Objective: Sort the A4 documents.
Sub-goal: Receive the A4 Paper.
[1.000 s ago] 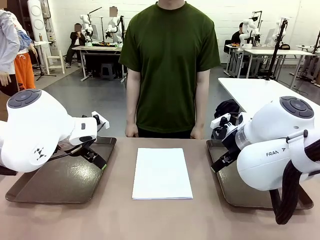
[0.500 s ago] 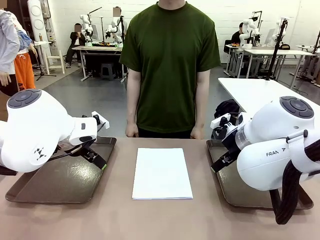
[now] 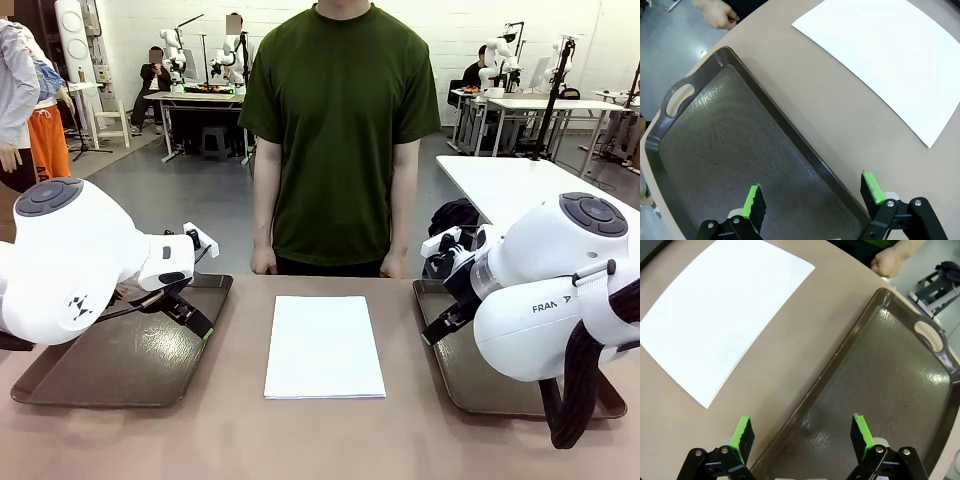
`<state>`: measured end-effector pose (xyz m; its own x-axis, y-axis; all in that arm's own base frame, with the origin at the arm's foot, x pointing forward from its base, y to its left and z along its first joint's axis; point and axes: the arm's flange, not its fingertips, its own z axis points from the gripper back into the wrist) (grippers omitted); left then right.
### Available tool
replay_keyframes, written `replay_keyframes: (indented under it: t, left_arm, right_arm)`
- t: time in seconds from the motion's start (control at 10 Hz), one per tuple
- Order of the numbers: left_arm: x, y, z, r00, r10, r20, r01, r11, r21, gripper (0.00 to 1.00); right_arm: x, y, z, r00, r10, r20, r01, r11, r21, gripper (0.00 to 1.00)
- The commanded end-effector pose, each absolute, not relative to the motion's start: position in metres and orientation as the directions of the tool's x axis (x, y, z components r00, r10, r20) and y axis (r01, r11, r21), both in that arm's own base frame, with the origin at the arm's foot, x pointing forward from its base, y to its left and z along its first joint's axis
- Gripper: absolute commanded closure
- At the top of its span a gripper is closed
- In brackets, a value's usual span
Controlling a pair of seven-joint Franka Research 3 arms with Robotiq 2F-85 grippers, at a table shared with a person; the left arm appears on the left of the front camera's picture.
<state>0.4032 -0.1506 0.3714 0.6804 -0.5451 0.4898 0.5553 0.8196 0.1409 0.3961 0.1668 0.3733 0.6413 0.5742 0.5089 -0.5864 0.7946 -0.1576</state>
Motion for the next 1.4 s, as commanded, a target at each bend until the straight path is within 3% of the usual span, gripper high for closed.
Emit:
replay_keyframes:
  t: [0.0, 0.3, 0.5, 0.9, 1.3]
  left_arm:
    - [0.396, -0.131, 0.386, 0.643, -0.516, 0.566, 0.608, 0.793, 0.032, 0.0]
    - [0.352, -0.082, 0.438, 0.556, -0.489, 0.672, 0.656, 0.755, 0.006, 0.0]
    - [0.332, -0.064, 0.451, 0.543, -0.506, 0.67, 0.656, 0.754, 0.039, 0.0]
    - [0.308, -0.039, 0.464, 0.49, -0.505, 0.71, 0.715, 0.699, 0.004, 0.0]
    - [0.293, -0.018, 0.477, 0.495, -0.464, 0.735, 0.667, 0.745, 0.022, 0.0]
  right_arm:
    - [0.387, 0.161, 0.388, 0.611, 0.577, 0.542, -0.621, 0.774, -0.123, 0.0]
    - [0.348, 0.105, 0.447, 0.56, 0.48, 0.675, -0.611, 0.79, -0.055, 0.0]
    - [0.329, 0.07, 0.473, 0.554, 0.429, 0.713, -0.586, 0.81, -0.032, 0.0]
    - [0.309, 0.038, 0.491, 0.569, 0.363, 0.738, -0.59, 0.806, 0.058, 0.0]
    - [0.289, 0.015, 0.489, 0.587, 0.298, 0.753, -0.568, 0.814, 0.121, 0.0]
